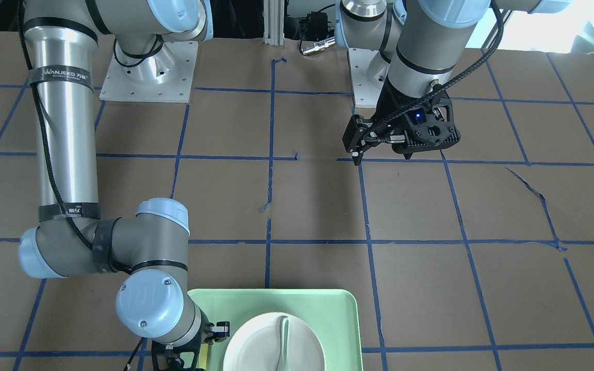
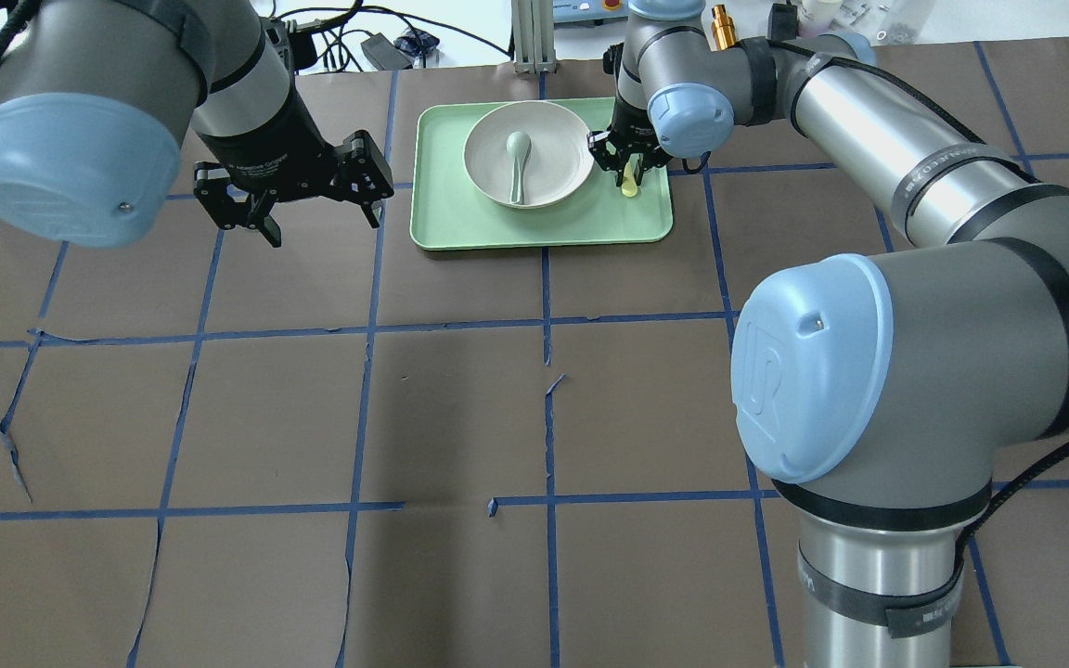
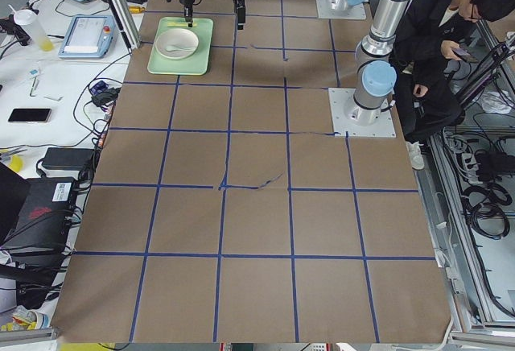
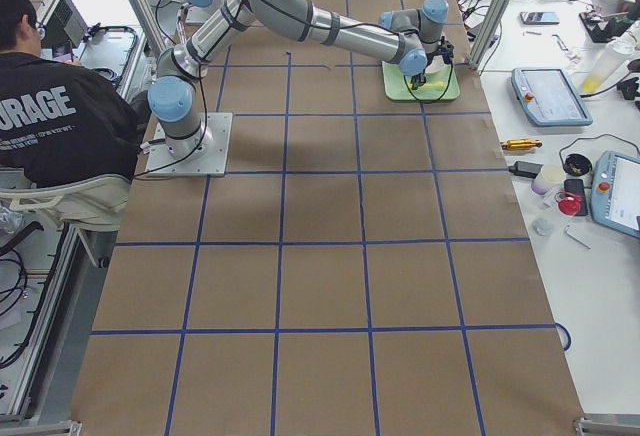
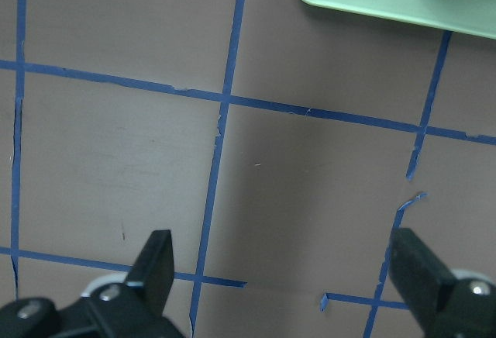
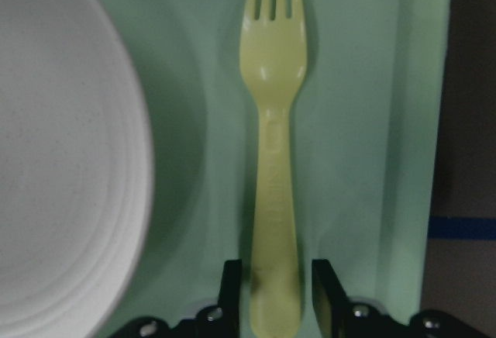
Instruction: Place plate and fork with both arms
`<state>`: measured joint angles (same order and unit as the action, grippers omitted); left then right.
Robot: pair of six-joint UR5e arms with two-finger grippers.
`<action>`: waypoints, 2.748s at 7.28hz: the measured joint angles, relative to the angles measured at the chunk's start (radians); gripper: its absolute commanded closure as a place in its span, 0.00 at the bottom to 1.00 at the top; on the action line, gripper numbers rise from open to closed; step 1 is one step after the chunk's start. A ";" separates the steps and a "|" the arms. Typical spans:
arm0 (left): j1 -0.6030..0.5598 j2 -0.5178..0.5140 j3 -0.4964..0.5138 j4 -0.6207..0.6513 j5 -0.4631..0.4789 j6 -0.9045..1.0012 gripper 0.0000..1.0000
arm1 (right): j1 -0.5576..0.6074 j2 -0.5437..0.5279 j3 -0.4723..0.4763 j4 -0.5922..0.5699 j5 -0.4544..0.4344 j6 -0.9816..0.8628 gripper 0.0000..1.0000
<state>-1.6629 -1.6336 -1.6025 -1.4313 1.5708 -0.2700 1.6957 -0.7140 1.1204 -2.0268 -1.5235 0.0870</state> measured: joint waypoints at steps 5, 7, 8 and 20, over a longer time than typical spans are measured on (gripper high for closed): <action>0.001 0.005 0.001 0.000 0.001 0.000 0.00 | -0.014 -0.288 0.224 0.014 -0.035 -0.028 0.00; 0.001 0.008 0.001 -0.002 0.002 0.000 0.00 | -0.058 -0.513 0.332 0.157 -0.035 -0.078 0.00; 0.001 0.009 0.001 -0.004 0.003 0.000 0.00 | -0.078 -0.613 0.375 0.233 -0.037 -0.085 0.00; 0.008 0.021 0.014 0.003 0.056 0.115 0.00 | -0.091 -0.835 0.475 0.372 -0.069 -0.072 0.00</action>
<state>-1.6546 -1.6125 -1.5885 -1.4280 1.6268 -0.1553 1.6047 -1.5494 1.5950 -1.6553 -1.5927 0.0146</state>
